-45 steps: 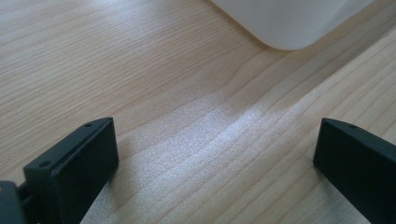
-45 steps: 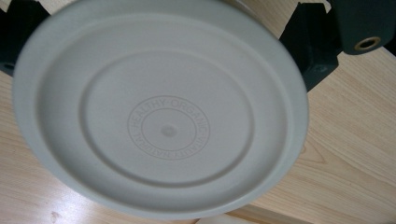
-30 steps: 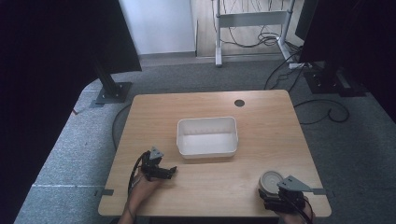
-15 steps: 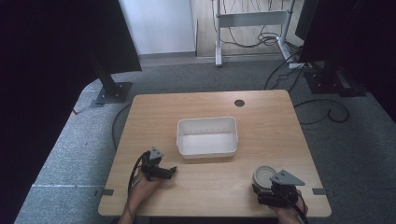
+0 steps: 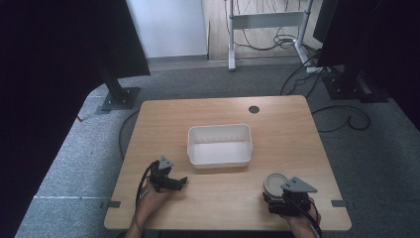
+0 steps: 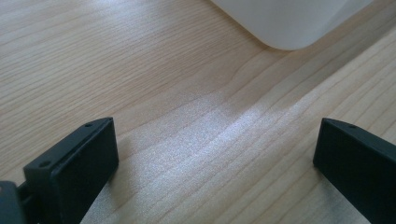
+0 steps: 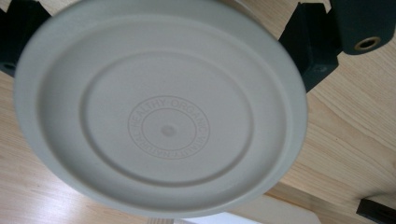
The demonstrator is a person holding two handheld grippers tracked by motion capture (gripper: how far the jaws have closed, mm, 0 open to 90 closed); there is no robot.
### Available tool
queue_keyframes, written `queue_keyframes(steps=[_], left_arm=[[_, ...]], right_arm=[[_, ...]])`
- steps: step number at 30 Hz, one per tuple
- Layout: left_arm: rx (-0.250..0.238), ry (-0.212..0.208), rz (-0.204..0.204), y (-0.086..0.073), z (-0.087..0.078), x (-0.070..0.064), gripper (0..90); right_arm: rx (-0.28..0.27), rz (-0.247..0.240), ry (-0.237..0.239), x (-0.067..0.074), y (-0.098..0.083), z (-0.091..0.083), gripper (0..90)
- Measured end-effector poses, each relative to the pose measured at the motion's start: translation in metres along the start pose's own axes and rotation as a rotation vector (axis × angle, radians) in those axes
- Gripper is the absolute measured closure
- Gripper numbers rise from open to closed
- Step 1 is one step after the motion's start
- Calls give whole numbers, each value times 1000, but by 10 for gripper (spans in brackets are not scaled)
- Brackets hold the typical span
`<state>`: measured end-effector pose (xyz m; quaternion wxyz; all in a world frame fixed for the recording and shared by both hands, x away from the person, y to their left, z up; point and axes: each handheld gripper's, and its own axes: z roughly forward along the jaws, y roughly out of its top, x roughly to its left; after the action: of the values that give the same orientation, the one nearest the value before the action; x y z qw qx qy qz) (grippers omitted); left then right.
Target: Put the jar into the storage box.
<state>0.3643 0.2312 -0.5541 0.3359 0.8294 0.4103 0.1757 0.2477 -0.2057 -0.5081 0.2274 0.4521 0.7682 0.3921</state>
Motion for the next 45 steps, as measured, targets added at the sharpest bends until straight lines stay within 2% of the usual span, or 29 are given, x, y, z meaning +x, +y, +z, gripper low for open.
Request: queue_keyframes(steps=[26,37,45], left_arm=[[-1,-4,2,0,0,0,0],[0,-4,3,0,0,0,0],[-1,-5,3,0,0,0,0]], right_arm=[[-10,-38,34,15,28,17,93],[-14,-37,50,16,38,23,93],[-17,-36,73,20,48,34,93]])
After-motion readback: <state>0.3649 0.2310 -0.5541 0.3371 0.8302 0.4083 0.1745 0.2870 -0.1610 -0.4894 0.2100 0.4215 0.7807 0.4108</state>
